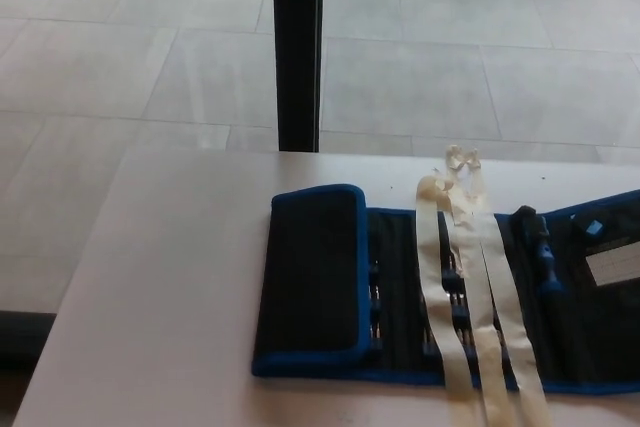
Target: The robot uses its right hand to lift an edge of the toolkit kept in middle of the desk and make one fold in it
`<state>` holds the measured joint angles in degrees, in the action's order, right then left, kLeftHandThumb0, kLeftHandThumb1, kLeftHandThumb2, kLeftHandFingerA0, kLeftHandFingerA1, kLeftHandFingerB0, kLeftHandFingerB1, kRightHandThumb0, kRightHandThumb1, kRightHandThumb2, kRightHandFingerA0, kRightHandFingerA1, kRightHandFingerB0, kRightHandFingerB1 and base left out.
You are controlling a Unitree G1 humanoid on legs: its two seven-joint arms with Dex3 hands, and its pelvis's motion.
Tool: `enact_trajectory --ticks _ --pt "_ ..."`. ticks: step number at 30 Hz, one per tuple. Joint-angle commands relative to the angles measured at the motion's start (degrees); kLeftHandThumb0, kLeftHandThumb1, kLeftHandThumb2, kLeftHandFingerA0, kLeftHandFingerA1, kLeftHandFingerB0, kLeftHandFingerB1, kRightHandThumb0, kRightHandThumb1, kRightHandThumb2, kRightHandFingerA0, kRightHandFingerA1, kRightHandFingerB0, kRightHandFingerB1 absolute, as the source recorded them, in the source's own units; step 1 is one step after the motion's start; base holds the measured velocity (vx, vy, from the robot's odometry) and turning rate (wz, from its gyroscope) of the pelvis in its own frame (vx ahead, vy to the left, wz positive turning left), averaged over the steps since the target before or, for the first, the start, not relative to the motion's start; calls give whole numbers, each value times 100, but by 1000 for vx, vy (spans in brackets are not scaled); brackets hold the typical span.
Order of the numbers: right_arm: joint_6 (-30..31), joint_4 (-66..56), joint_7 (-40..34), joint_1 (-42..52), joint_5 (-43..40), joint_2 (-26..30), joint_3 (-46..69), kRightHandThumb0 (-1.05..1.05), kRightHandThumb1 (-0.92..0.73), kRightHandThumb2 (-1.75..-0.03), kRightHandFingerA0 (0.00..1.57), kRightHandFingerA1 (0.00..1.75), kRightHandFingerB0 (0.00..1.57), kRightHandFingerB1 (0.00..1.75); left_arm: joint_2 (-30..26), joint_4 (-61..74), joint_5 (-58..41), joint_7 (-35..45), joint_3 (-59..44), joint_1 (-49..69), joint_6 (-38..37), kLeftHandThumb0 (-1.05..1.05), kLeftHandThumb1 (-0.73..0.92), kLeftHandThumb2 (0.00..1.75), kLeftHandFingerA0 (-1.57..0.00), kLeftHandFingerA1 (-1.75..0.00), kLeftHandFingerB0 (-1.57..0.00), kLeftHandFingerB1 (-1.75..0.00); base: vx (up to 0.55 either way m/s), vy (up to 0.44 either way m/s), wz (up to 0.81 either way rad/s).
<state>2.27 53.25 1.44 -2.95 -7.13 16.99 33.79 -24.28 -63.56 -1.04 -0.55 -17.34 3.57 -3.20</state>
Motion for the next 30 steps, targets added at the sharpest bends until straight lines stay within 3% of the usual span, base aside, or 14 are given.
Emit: enact_trajectory --ticks 1,2,3,6,7,8,10,12,13,15,16,17,20,30 --pt "233 -277 -1146 -495 -2234 445 2304 -69 -92 -68 53 126 0 55 -645 -753 -1073 -158 -1228 -364 218 -62 75 62 -68 -69 -54 -55 0 0 0" --pt "214 -279 -1205 -513 -2235 470 2403 -70 -92 -69 58 139 0 51 -634 -756 -1055 -161 -1253 -370 201 -63 75 62 -68 -69 -52 -56 0 0 0" --pt "244 -225 -1374 -559 -2275 551 2540 -73 -68 -109 68 111 1 55 -626 -760 -1053 -151 -1277 -352 182 -63 75 62 -68 -70 -53 -56 0 0 0" --pt "146 -19 -1779 -862 -2570 796 3138 -78 -69 -108 60 109 0 54 -644 -773 -1005 -108 -1324 -353 190 -62 76 62 -68 -68 -51 -55 0 0 0" --pt "70 -45 -1714 -901 -2616 815 3253 -76 -92 -68 28 129 0 74 -657 -793 -996 -90 -1348 -367 197 -62 75 62 -67 -67 -52 -56 0 0 0" --pt "-35 -48 -1938 -1070 -2705 984 3463 -77 -70 -112 37 88 7 66 -642 -795 -1005 -110 -1380 -370 191 -63 75 62 -68 -70 -53 -57 0 0 0" --pt "-40 58 -2332 -1450 -2713 1330 3711 -73 -69 -110 37 85 0 62 -644 -815 -1015 -92 -1459 -373 161 -62 76 62 -66 -70 -54 -56 0 0 0" --pt "-65 74 -2397 -1575 -2614 1398 3749 -74 -69 -111 53 100 3 65 -658 -819 -1004 -97 -1500 -384 165 -61 75 62 -67 -72 -56 -59 0 0 0" --pt "-100 -58 -2461 -1797 -2530 1419 3725 -74 -92 -65 24 135 4 96 -689 -850 -973 -106 -1497 -397 175 -60 76 62 -68 -71 -54 -54 0 0 0" --pt "-7 -186 -2449 -1929 -2463 1444 3736 -75 -92 -67 35 132 0 84 -692 -870 -925 -152 -1490 -420 208 -61 75 62 -71 -69 -55 -53 0 0 0" --pt "26 -246 -2427 -2018 -2398 1452 3697 -77 -89 -71 70 156 15 91 -692 -880 -892 -155 -1479 -414 196 -63 75 62 -70 -67 -57 -53 0 0 0" --pt "69 -341 -2395 -2141 -2315 1462 3619 -77 -89 -71 70 156 15 91 -692 -892 -851 -160 -1453 -403 178 -63 75 62 -70 -67 -57 -53 0 0 0" --pt "16 -811 -2138 -2468 -2051 1277 3238 -72 -92 -72 55 120 14 83 -667 -885 -855 -44 -1468 -342 126 -65 77 63 -68 -65 -53 -53 0 0 0" --pt "768 -3144 -2239 -2679 -1981 275 2336 -80 -82 -64 59 86 31 64 -630 -937 -910 -60 -1620 -326 128 -63 75 62 -68 -68 -56 -55 0 0 1"
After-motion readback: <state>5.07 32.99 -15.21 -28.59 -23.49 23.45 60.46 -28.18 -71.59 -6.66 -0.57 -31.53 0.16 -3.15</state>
